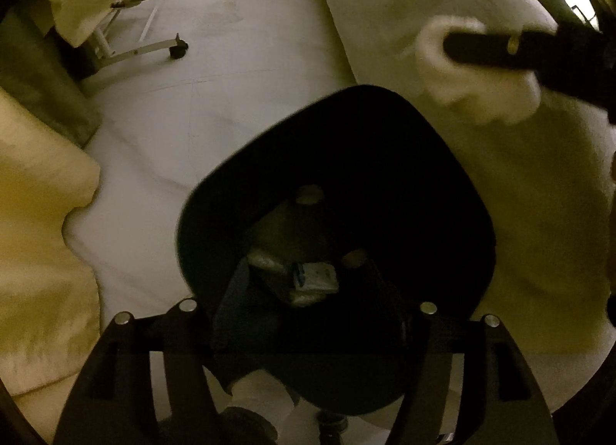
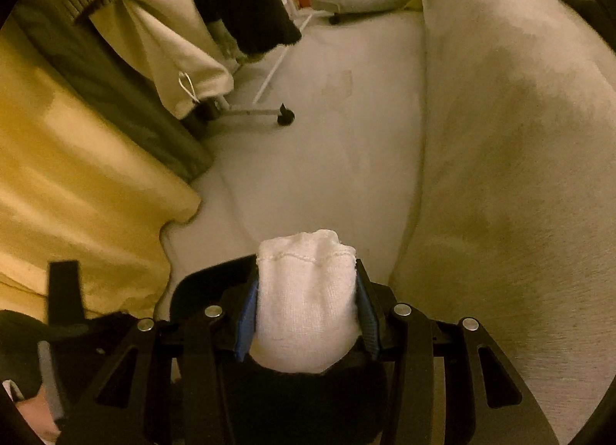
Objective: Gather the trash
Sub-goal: 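Open left tool over black bin to drop tape roll, then lower white ball into black bin and open right tool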
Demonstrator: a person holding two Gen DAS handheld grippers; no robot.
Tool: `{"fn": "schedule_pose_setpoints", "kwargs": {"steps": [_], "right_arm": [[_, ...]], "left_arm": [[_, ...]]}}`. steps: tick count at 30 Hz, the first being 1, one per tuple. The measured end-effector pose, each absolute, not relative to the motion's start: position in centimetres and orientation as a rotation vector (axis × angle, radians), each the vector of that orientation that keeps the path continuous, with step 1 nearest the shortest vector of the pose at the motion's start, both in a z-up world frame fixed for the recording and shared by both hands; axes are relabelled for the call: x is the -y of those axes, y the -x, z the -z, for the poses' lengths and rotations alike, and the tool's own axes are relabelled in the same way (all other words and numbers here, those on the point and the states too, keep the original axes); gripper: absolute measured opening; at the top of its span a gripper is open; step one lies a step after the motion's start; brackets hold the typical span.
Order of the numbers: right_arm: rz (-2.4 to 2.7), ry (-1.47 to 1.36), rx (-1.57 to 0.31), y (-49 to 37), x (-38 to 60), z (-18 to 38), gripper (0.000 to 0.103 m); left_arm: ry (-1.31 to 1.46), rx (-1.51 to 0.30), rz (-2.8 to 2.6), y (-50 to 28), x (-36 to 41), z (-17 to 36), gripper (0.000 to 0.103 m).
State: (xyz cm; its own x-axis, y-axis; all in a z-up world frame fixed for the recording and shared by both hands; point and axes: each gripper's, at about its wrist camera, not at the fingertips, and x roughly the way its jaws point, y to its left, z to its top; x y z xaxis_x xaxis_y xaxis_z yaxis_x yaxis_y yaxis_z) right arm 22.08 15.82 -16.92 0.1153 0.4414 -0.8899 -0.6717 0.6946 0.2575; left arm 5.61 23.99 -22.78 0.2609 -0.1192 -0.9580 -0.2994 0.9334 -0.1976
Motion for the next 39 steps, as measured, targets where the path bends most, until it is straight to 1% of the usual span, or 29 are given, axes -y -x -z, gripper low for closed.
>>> {"fn": "schedule_pose_setpoints", "kwargs": {"steps": [9, 20, 26, 33, 34, 36, 37, 39], "right_arm": [[-0.826, 0.297, -1.263, -20.9, -17.3, 19.7, 0.045], [-0.815, 0.381, -1.336, -18.8, -18.6, 23.6, 0.045], [-0.792, 0.482, -1.361, -17.1, -19.1, 25.9, 0.045], [-0.789, 0.643, -1.359, -15.1, -19.5, 27.2, 0.048], [-0.789, 0.652, -1.369, -14.9, -19.4, 27.5, 0.049], [-0.778, 0.677, -1.371, -14.6, -19.2, 27.9, 0.057], [-0.770, 0.691, -1.368, -14.4, -19.1, 28.1, 0.066], [-0.768, 0.695, -1.364, -14.2, -18.9, 28.0, 0.073]], "left_arm": [[0.396, -1.208, -0.150, -4.8, -26.0, 19.6, 0.067], [0.374, -0.984, -0.185, -3.8, -27.0, 12.8, 0.053], [0.332, -0.877, -0.193, -3.4, -26.7, 9.0, 0.046], [0.310, -0.782, -0.154, -2.6, -26.1, 5.1, 0.044], [0.309, -0.768, -0.151, -2.5, -26.2, 4.6, 0.044], [0.314, -0.735, -0.141, -2.1, -26.1, 3.2, 0.044], [0.315, -0.720, -0.137, -1.9, -26.1, 2.6, 0.044], [0.304, -0.694, -0.133, -1.5, -26.1, 1.6, 0.044]]}}
